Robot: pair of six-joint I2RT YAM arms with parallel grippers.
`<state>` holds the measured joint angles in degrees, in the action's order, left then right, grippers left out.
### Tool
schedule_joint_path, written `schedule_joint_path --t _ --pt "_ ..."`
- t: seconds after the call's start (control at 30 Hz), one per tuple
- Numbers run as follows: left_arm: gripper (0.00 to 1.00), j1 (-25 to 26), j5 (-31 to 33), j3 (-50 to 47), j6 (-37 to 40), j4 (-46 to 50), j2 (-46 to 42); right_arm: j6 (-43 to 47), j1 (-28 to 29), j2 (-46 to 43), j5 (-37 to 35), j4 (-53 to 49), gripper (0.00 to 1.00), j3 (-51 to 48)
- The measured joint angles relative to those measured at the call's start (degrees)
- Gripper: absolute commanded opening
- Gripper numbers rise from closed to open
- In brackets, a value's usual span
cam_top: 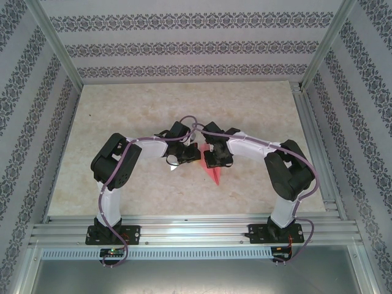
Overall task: Fold a paper plane with a square sheet of paper (fold left side to right side)
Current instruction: Pick up the paper plane at the center of the table, then place the paper plane at the center of the table.
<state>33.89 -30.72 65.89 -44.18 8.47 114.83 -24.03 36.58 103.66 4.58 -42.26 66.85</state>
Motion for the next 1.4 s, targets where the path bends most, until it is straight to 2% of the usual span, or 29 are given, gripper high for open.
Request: schedule_joint_path --t 0.1,0.23,0.37,0.43,0.5,0.67,0.8,0.93,1.2,1.4 --pt "0.05 0.0 0.0 0.0 0.0 0.0 0.0 0.2 -0.3 1.5 0.0 0.0 0.15 0.8" --pt "0.12 0.0 0.0 0.0 0.2 0.0 0.0 0.3 -0.3 2.2 0.0 -0.2 0.03 0.8" --pt "0.29 -0.4 -0.1 -0.4 0.3 0.2 -1.5 0.7 -0.4 2.0 0.1 -0.5 0.00 0.9" --pt "0.44 -1.4 -0.3 -1.6 0.6 0.5 -4.8 1.2 -1.1 1.6 0.3 -1.3 0.00 0.9" --pt "0.53 -3.2 -0.8 -2.9 0.8 1.0 -9.5 1.6 -2.0 1.1 0.5 -2.7 0.00 1.6" --pt "0.63 -11.4 -1.8 -4.0 2.3 2.4 -24.7 3.2 -5.6 1.0 0.5 -5.5 0.00 6.2" --pt "0.66 -18.1 -1.0 -5.7 4.3 6.0 -35.1 4.8 -8.7 2.3 0.4 -7.3 0.00 13.8" --pt "0.66 -21.9 0.5 -10.8 5.9 10.5 -41.8 6.3 -10.9 8.9 0.3 -7.4 0.00 23.8" --pt "0.67 -23.3 4.1 -18.3 8.7 19.4 -47.8 8.4 -12.1 23.8 0.0 -10.2 0.00 36.1" --pt "0.67 -23.5 5.2 -18.6 9.9 21.7 -50.0 9.2 -12.1 26.8 0.0 -13.6 0.03 38.7"
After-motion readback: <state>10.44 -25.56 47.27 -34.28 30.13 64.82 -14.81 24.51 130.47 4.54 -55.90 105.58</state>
